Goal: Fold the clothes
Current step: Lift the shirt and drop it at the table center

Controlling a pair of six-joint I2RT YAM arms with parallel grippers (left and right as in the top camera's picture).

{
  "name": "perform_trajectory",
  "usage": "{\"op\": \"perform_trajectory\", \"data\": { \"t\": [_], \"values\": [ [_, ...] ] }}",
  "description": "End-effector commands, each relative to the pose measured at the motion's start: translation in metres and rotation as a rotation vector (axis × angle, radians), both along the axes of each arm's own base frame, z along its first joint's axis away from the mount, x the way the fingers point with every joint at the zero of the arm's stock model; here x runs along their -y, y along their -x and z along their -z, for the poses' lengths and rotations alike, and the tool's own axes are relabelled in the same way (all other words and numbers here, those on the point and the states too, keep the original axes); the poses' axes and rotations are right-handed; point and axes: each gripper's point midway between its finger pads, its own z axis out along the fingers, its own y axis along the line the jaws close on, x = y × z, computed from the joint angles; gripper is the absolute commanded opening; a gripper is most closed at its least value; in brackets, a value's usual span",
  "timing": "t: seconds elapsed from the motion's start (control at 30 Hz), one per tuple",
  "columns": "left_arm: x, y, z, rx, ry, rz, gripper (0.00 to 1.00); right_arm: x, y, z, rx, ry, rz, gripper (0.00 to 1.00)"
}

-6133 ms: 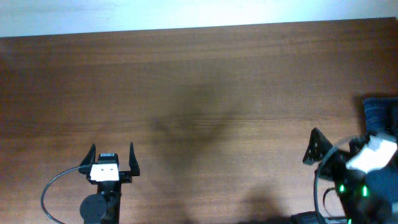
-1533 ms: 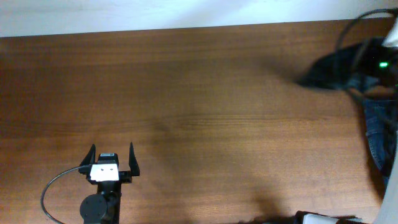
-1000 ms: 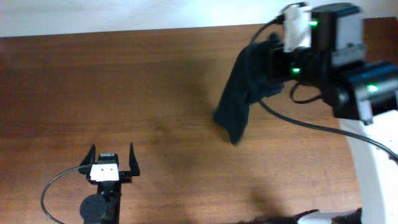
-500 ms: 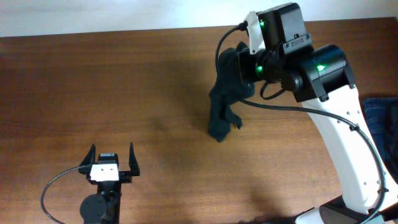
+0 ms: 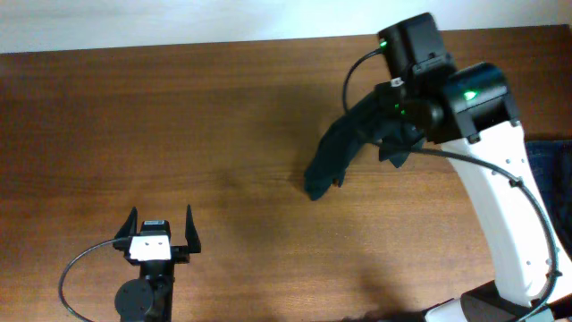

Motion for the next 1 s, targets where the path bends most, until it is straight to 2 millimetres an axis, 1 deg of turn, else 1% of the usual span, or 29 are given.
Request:
{"op": "perform_trajectory", "data": {
  "t": [0.0,0.03,0.1,0.2,0.3,0.37,0.4,0.47,0.6,0.7,0.8,0.9,0.93,0.97],
  "values": [
    [-0.001,0.0,0.001,0.0,-0.013,-0.005,0.99,0.054,0.003,-0.02,0.059,0.052,0.148,0.04],
    [-0.001,0.0,0.001,0.0,-0.013,-0.005,0.99,0.062,0.003,-0.02,0.054,0.039,0.166,0.04],
    [-0.001,0.0,0.001,0.0,-0.013,-0.005,0.99,0.071,0.003,-0.018,0.039,0.014,0.163,0.04],
    [-0.001,0.0,0.001,0.0,-0.013,-0.005,0.99,0.093,0.004,-0.018,0.033,0.028,0.204,0.04],
    [-0.001,0.0,0.001,0.0,-0.013,-0.005,0.99,0.104,0.004,-0.019,0.035,0.035,0.221,0.04],
    [-0.001,0.0,0.001,0.0,-0.013,-0.005,0.99,0.103,0.001,-0.02,0.043,0.03,0.197,0.04],
    [-0.001,0.0,0.001,0.0,-0.013,-0.005,0.99,0.095,-0.002,-0.02,0.042,0.015,0.153,0.04],
    [-0.001,0.0,0.001,0.0,-0.013,-0.005,0.99,0.073,-0.008,-0.019,0.045,-0.041,0.06,0.04],
    [-0.001,0.0,0.001,0.0,-0.013,-0.005,0.99,0.037,-0.015,-0.014,0.039,-0.094,-0.041,0.04],
    [-0.001,0.0,0.001,0.0,-0.013,-0.005,0.99,0.004,-0.022,-0.003,0.013,-0.123,-0.124,0.04],
    [-0.001,0.0,0.001,0.0,-0.013,-0.005,0.99,-0.027,-0.031,0.016,-0.03,-0.14,-0.172,0.04],
    [-0.001,0.0,0.001,0.0,-0.013,-0.005,0.99,-0.063,-0.04,0.046,-0.1,-0.137,-0.239,0.04],
    [-0.001,0.0,0.001,0.0,-0.013,-0.005,0.99,-0.077,-0.042,0.057,-0.126,-0.145,-0.267,0.04],
    [-0.001,0.0,0.001,0.0,-0.013,-0.005,0.99,-0.095,-0.043,0.069,-0.156,-0.164,-0.306,0.04]
  ]
}}
